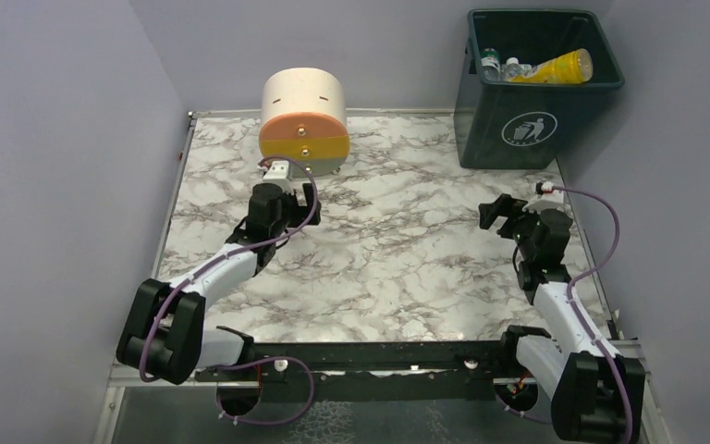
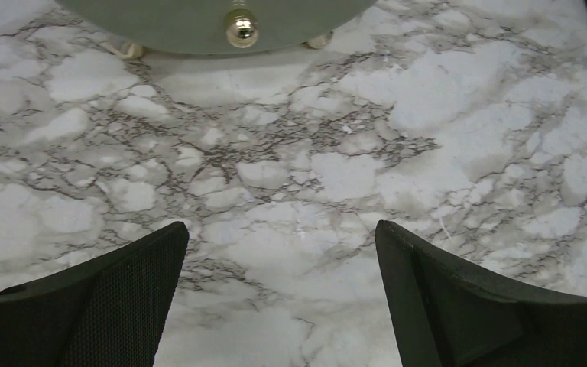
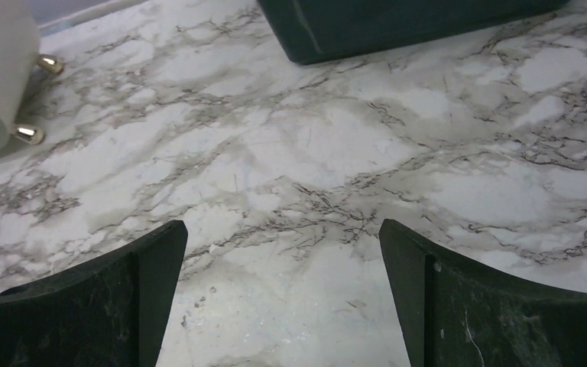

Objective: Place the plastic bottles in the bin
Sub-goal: Reset both arms

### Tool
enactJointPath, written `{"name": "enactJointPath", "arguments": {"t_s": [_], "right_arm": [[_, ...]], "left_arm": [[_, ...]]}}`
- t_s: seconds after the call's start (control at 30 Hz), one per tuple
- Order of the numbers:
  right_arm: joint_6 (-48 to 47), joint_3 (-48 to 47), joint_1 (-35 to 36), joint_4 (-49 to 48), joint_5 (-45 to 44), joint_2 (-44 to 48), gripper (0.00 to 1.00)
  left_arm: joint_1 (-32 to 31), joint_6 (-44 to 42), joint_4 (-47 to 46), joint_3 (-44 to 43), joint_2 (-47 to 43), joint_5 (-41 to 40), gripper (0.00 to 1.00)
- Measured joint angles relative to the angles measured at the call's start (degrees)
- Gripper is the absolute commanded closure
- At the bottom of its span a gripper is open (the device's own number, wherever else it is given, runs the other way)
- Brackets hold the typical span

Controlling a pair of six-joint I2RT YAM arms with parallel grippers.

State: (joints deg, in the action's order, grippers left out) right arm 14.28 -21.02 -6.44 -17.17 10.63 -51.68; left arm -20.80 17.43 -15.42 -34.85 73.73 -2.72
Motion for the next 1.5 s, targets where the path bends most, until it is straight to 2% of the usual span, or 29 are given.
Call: {"name": "enactJointPath", "arguments": {"t_s": [0.13, 0.33, 0.5, 0.73, 1.03, 1.5], "right_arm": [[-0.79, 1.77, 1.01, -5.11, -2.89, -3.93, 0.0], [-3.58, 3.65, 7.34, -16.28, -9.86, -10.82, 0.0], [-5.42, 5.44, 8.37, -22.91, -13.51, -16.37, 0.0], [-6.97, 6.25, 8.79, -32.17, -15.91, -22.25, 0.01], [-9.01, 6.34, 12.57, -42.03, -20.09, -31.5, 0.0], [-9.84, 6.32, 13.49, -45.68, -22.43, -34.42, 0.0]], "left_arm": [[4.63, -2.8, -2.05, 2.32, 0.07, 0.17, 0.01], [12.37, -6.25, -6.1, 4.55, 1.73, 0.85, 0.01], [15.93, -10.1, -8.98, 6.54, 3.87, 0.94, 0.01], [18.64, -15.3, -16.37, 9.22, 7.85, 4.07, 0.01], [21.22, -16.33, -24.2, 11.13, 12.09, 7.8, 0.01], [21.22, -17.92, -36.39, 15.93, 12.07, 7.34, 0.01]]}}
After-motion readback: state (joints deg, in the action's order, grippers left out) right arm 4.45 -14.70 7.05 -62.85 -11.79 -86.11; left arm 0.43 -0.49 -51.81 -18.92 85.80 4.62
